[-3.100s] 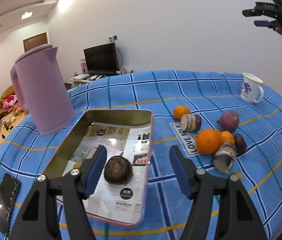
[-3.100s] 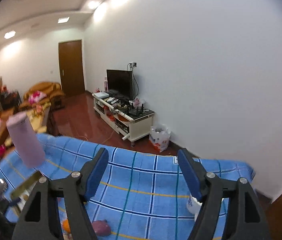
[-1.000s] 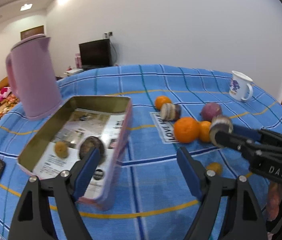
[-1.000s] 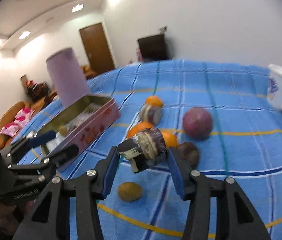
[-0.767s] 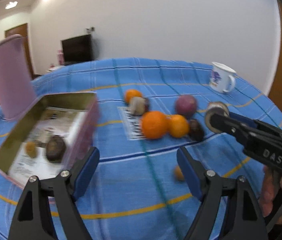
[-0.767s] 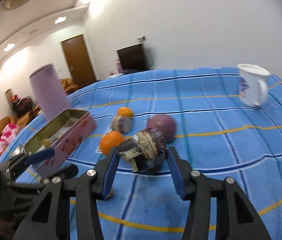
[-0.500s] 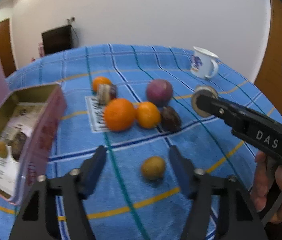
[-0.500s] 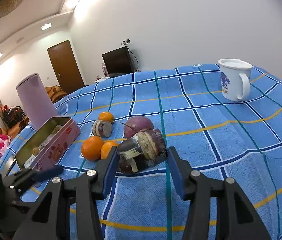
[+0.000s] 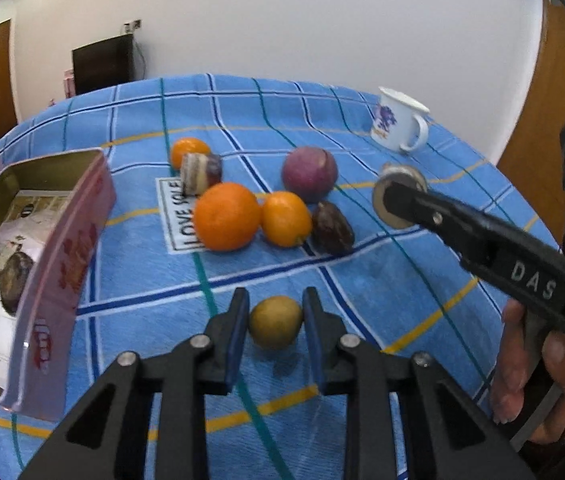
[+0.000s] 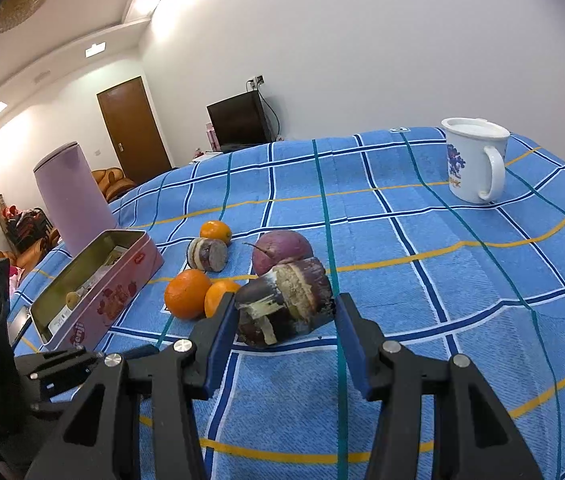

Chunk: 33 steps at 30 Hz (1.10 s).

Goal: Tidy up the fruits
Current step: 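Close the left tool on the second small yellow fruit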

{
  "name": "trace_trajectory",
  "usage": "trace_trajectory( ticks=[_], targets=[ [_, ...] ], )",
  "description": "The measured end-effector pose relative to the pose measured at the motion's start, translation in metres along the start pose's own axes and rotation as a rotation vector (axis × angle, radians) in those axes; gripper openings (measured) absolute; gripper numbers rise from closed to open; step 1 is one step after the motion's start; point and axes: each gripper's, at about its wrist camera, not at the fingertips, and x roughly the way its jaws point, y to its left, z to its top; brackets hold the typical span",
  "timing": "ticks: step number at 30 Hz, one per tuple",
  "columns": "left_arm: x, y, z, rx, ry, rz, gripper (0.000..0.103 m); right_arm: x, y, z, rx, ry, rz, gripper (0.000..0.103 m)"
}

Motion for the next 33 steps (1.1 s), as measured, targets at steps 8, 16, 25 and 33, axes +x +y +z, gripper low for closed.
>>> trace_trajectory(
  ticks=[8,16,25,33],
  targets=[
    [-0.019,0.020,0.008,-0.027,-0.111,0.103,0.028,-0.004,0.005,0.000,-0.022,-0.022,0.034,0.051],
    [-0.027,0.030,0.008,-0.054,-0.163,0.095,0.028,-0.008,0.015,0.001,-0.060,-0.057,0.060,0.051],
    [-0.037,0.023,0.007,-0.019,-0.224,0.167,0.028,-0.012,0.026,-0.001,-0.104,-0.091,0.101,0.051],
    [-0.043,0.029,0.008,-0.009,-0.256,0.233,0.028,-0.008,0.040,0.000,-0.141,-0.088,0.122,0.051]
  ],
)
